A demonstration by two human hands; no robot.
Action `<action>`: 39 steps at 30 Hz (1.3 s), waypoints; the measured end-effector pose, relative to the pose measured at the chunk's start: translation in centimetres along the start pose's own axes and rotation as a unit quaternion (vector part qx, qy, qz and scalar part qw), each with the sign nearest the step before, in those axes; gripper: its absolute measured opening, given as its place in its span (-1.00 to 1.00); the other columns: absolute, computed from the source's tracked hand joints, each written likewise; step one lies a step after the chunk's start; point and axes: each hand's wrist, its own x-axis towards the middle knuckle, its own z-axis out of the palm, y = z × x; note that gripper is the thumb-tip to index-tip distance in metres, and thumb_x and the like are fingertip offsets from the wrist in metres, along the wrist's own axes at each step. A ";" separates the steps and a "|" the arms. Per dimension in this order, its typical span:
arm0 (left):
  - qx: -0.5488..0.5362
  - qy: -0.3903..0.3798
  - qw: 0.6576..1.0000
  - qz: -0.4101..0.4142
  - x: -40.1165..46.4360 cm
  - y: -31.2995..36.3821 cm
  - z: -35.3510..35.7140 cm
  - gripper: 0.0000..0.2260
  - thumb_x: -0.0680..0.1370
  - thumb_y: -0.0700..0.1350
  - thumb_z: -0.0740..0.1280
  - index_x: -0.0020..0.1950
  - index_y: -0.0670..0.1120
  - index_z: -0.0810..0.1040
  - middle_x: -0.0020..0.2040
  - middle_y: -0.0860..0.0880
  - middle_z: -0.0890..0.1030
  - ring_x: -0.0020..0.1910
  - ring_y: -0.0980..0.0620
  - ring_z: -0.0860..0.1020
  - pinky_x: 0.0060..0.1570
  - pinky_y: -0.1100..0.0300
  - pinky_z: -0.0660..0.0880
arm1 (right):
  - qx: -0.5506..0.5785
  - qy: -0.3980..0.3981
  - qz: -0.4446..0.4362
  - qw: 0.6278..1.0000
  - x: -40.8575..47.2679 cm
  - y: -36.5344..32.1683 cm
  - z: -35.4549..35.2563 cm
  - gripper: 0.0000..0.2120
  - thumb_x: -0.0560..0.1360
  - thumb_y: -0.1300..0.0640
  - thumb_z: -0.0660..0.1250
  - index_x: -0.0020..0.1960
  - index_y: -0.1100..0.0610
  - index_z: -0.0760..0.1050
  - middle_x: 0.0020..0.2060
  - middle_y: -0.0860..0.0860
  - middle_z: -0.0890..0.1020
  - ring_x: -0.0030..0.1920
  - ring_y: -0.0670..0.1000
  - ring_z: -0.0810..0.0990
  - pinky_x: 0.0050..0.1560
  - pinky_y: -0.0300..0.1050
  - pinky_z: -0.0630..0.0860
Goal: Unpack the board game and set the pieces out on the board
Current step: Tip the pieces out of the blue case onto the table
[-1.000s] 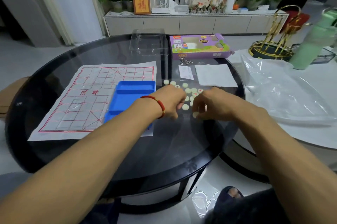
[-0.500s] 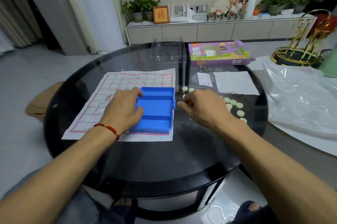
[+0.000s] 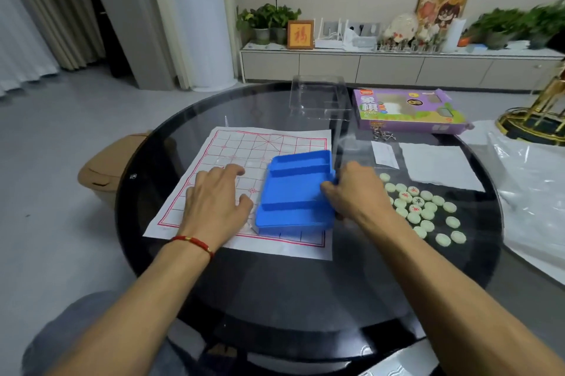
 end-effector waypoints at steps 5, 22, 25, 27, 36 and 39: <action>-0.047 0.042 0.997 -0.048 0.0 -0.4 -1.5 -0.62 0.59 0.01 0.31 0.40 0.02 0.43 0.36 -0.06 0.49 0.38 -0.11 0.34 0.32 -0.08 0.36 | 0.099 0.017 0.009 0.995 -0.4 -0.3 -1.4 -0.82 0.56 0.17 0.25 -0.20 0.21 0.47 -0.37 0.07 0.58 -0.46 -0.04 0.57 -0.57 -0.30 0.39; -0.501 0.034 0.839 -0.210 1.3 -2.9 -4.0 -0.80 0.53 -0.24 0.43 0.14 -0.09 0.62 0.00 -0.11 0.71 -0.18 -0.09 0.69 -0.20 0.12 0.60 | 0.195 0.059 -0.006 0.979 -0.3 0.1 -1.9 -0.76 0.65 0.07 0.19 -0.08 0.20 0.47 -0.19 0.04 0.58 -0.19 0.00 0.58 -0.29 -0.02 0.60; -0.536 0.088 0.826 -0.151 1.1 -2.4 -4.7 -0.65 0.51 -0.34 0.42 0.25 -0.08 0.55 0.00 -0.07 0.72 -0.14 -0.02 0.71 -0.16 0.12 0.61 | 0.131 0.132 -0.045 0.982 -0.5 0.3 -1.6 -0.73 0.69 0.06 0.08 -0.10 0.15 0.42 -0.29 -0.01 0.51 -0.26 0.02 0.50 -0.35 -0.09 0.34; -0.528 0.078 0.841 -0.092 0.7 -1.5 -5.0 -0.62 0.50 -0.37 0.40 0.25 -0.06 0.49 0.05 -0.06 0.70 -0.08 -0.01 0.70 -0.12 0.09 0.63 | 0.097 0.173 -0.059 0.978 -0.6 0.2 -1.3 -0.72 0.71 0.04 0.05 -0.07 0.15 0.39 -0.29 0.00 0.49 -0.28 0.06 0.47 -0.32 -0.02 0.26; -0.376 -0.035 0.917 0.129 -0.9 2.8 -1.8 -0.56 0.50 0.29 0.30 0.35 0.23 0.41 0.34 0.16 0.41 0.37 0.19 0.38 0.31 0.08 0.40 | 0.052 0.234 -0.107 0.965 -1.0 -2.0 0.8 -0.76 0.71 0.05 0.07 -0.08 0.13 0.34 -0.40 -0.01 0.39 -0.43 0.09 0.32 -0.38 0.01 0.10; -0.325 -0.013 0.939 0.112 -0.5 3.2 -0.2 -0.64 0.60 0.19 0.29 0.40 0.26 0.42 0.47 0.12 0.23 0.49 0.15 0.18 0.37 0.15 0.27 | 0.097 0.241 -0.114 0.959 -1.0 -2.3 0.8 -0.72 0.70 0.07 0.10 -0.16 0.12 0.32 -0.42 0.02 0.44 -0.43 0.10 0.37 -0.34 0.04 0.16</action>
